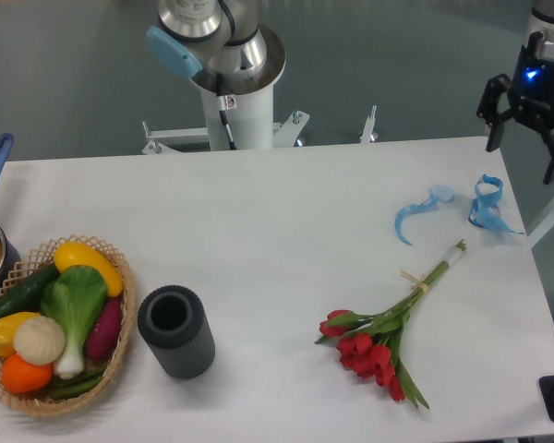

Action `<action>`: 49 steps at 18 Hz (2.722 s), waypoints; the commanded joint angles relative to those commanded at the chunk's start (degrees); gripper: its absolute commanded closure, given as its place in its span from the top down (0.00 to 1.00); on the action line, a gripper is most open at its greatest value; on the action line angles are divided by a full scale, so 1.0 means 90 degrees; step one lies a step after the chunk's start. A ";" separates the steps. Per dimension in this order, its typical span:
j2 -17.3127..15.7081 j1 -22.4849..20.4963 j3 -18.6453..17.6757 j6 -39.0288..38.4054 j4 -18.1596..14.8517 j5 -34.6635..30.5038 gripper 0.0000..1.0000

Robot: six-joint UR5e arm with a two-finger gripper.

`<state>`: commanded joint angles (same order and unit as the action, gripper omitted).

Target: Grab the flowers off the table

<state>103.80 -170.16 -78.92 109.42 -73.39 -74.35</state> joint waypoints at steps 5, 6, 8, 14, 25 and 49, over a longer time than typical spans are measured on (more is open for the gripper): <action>-0.0019 0.0019 -0.0232 -0.0068 0.0176 -0.0039 1.00; -0.0087 0.0020 -0.0399 -0.0165 0.0205 0.0000 1.00; -0.0098 0.0126 -0.0585 -0.0487 0.0371 0.0039 1.00; 0.0213 0.0624 -0.0870 -0.1904 0.0567 0.0010 1.00; 0.1435 0.1328 -0.1094 -0.2891 0.1347 -0.0029 1.00; 0.2441 0.1787 -0.1240 -0.2841 0.2676 -0.0322 1.00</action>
<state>125.77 -154.07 -90.09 83.85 -49.31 -77.25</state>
